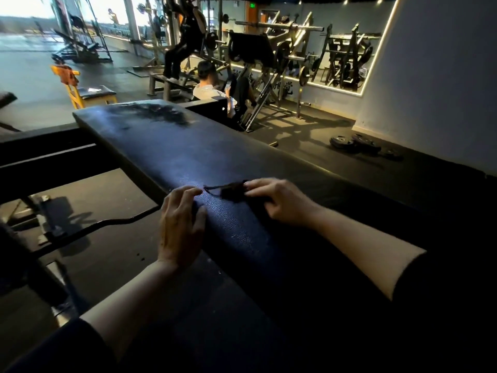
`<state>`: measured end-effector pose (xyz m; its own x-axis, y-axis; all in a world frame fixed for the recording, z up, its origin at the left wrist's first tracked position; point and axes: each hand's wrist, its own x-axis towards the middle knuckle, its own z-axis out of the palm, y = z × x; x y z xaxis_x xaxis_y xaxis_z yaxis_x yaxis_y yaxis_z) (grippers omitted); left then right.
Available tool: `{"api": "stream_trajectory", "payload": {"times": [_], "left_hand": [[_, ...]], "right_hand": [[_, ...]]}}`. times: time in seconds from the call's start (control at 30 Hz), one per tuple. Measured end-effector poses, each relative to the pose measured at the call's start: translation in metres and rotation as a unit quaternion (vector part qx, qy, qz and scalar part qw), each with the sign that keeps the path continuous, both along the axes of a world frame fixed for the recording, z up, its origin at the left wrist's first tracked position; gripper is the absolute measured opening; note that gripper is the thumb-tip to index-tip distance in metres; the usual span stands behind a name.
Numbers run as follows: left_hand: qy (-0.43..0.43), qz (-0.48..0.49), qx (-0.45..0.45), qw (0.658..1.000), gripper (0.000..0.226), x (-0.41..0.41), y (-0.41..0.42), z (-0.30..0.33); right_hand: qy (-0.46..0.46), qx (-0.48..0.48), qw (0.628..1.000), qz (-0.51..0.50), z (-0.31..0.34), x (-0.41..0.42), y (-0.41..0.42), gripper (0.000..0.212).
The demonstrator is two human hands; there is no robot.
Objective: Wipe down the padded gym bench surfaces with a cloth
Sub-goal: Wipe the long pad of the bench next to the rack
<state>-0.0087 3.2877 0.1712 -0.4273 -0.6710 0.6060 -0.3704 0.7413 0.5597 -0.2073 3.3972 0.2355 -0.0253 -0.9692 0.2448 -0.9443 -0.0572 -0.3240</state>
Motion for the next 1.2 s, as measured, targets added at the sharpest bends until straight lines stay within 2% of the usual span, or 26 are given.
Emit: {"api": "stream_trajectory", "payload": {"times": [0.1,0.17,0.23,0.3,0.37,0.43,0.5,0.57,0.67,0.73,0.83,0.93,1.03,1.1,1.2], "left_hand": [[-0.033,-0.015,0.029,0.999,0.057,0.018,-0.007,-0.003],[-0.044,-0.009,0.025,0.999,0.058,0.026,-0.012,-0.005],[-0.040,0.003,0.032,0.999,0.050,0.033,-0.019,-0.005],[-0.011,0.019,0.052,0.998,0.038,0.037,-0.027,-0.004],[0.006,0.036,0.050,0.998,0.033,0.039,-0.036,-0.001],[-0.013,0.029,0.039,0.999,0.033,0.041,-0.048,-0.001],[-0.043,0.005,0.024,0.999,0.040,0.041,-0.060,-0.002],[-0.062,-0.018,0.003,0.998,0.046,0.041,-0.070,-0.003],[-0.069,-0.051,-0.024,0.996,0.049,0.036,-0.087,0.001],[-0.063,-0.069,-0.041,0.995,0.048,0.029,-0.101,0.007],[-0.053,-0.098,-0.061,0.992,0.037,0.013,-0.117,0.019],[-0.068,-0.121,-0.087,0.987,0.029,0.000,-0.124,0.028],[-0.099,-0.171,-0.088,0.976,0.036,-0.018,-0.122,0.041],[-0.125,-0.204,-0.042,0.970,0.043,-0.037,-0.117,0.050],[-0.164,-0.208,0.042,0.963,0.045,-0.062,-0.108,0.057]], "right_hand": [[-0.001,0.006,0.983,-0.183,0.002,-0.037,-0.031,0.045],[-0.012,-0.013,0.981,-0.192,0.001,-0.016,-0.050,0.043],[-0.028,-0.029,0.997,-0.073,-0.001,0.034,-0.066,0.039],[-0.027,-0.028,0.997,0.071,-0.006,0.085,-0.070,0.035],[-0.005,-0.023,0.990,0.138,-0.008,0.099,-0.072,0.033],[0.001,-0.023,0.995,0.097,-0.005,0.076,-0.080,0.036],[0.022,-0.015,0.999,-0.024,-0.002,0.038,-0.090,0.042],[0.028,0.020,0.987,-0.155,0.005,0.001,-0.095,0.044],[-0.088,0.010,0.963,-0.255,0.017,-0.019,-0.100,0.045],[-0.182,-0.029,0.951,-0.246,0.027,-0.011,-0.105,0.056],[-0.293,0.028,0.932,-0.214,0.036,0.007,-0.111,0.070],[-0.274,0.032,0.926,-0.258,0.031,0.011,-0.106,0.058],[-0.269,0.008,0.921,-0.281,0.026,0.009,-0.094,0.058],[-0.266,0.014,0.930,-0.252,0.028,0.012,-0.089,0.067],[-0.203,0.037,0.953,-0.220,0.028,0.020,-0.090,0.072]]}}
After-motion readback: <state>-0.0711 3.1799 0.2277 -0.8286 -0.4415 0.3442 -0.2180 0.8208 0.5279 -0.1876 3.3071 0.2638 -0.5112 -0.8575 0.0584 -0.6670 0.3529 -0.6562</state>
